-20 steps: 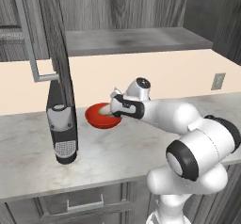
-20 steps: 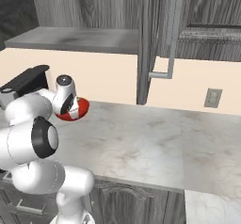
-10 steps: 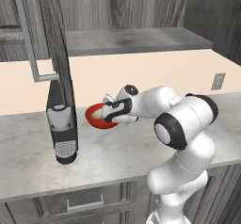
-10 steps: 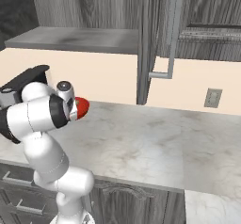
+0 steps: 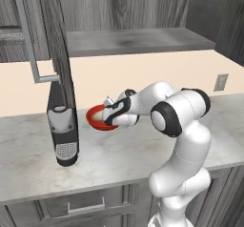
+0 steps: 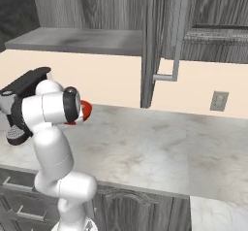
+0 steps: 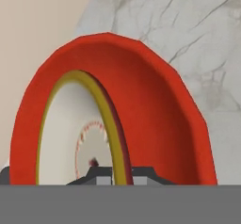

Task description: Pick up the bowls on the counter and stack them on top of one another in the open cabinet. Place the smaller bowl on top of the larger bowl.

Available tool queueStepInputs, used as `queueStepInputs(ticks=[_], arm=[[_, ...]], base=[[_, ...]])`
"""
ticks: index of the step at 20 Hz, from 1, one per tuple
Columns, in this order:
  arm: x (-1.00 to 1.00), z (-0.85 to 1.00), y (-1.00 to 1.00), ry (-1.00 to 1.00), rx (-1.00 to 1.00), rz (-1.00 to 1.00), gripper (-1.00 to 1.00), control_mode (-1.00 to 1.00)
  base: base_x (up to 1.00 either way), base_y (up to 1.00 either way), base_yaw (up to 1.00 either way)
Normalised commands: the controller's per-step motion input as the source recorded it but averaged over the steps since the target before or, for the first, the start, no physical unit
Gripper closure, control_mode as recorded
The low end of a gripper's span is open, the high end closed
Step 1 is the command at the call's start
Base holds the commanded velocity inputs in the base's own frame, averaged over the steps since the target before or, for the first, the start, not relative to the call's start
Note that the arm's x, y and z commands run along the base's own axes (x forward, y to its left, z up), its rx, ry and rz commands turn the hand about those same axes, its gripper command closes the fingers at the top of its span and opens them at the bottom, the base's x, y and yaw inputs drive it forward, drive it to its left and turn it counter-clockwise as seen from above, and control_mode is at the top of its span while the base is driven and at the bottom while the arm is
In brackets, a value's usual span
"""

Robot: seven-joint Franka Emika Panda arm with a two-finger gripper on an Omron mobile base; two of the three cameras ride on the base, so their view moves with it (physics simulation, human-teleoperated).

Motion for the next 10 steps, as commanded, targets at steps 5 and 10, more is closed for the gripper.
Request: queueStepInputs(ticks=[5, 10], arm=[[0.32, -0.09, 0.02, 0.00, 0.00, 0.00, 1.00, -1.00], [0.30, -0.14, 0.08, 0.00, 0.00, 0.00, -1.00, -1.00]], base=[[0.00, 0.00, 0.00], [0.00, 0.00, 0.00]])
